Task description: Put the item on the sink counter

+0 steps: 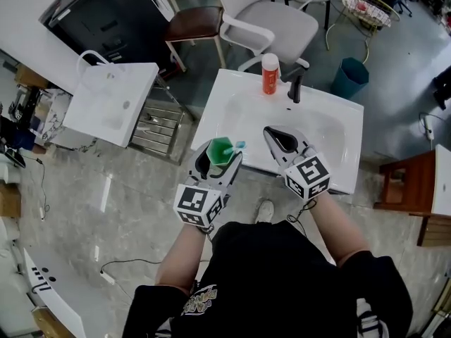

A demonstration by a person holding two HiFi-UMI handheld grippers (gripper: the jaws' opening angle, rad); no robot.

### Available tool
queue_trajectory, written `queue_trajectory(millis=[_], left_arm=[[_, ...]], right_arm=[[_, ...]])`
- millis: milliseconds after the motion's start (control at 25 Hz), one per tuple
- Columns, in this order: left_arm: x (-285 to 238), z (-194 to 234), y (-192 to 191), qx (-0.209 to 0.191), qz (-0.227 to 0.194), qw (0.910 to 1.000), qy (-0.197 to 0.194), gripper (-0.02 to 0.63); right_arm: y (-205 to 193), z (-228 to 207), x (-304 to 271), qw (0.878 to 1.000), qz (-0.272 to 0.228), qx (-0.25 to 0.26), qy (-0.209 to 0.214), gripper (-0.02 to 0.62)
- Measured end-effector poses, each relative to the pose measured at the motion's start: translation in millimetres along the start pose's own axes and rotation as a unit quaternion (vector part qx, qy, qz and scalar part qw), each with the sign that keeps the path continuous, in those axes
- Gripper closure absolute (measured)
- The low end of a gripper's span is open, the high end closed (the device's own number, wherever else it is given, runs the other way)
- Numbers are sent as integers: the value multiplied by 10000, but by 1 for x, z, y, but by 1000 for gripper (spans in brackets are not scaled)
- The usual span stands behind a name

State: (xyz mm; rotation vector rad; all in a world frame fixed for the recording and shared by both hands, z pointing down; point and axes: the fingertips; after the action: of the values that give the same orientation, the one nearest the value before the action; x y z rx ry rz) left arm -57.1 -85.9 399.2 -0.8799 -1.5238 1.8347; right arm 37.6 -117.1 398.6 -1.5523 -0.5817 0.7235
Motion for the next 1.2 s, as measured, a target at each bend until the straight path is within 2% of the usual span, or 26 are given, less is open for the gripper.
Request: queue_trajectory(millis=[320, 600, 1200], left_arm=[[-34, -1, 2, -12, 55, 10000, 38, 301], [-63, 18, -2, -67, 129, 9999, 13, 301], [-138, 78, -10, -263, 229, 9984, -438, 301]], right_arm=[[-4, -28, 1, 10000, 12, -50, 18, 541], [-14, -49, -13, 9997, 73, -196, -97, 541], [-39, -94, -64, 9962, 332, -452, -662, 541]])
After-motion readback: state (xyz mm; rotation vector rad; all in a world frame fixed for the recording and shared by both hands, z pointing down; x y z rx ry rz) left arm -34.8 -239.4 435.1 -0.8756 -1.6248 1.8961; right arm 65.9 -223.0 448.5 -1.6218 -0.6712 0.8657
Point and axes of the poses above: the fingertips, and each gripper's own axes: x backward along the fingers, z to its left, y out of its top, and after that the axes turned 4 degrees about -z, right-handed
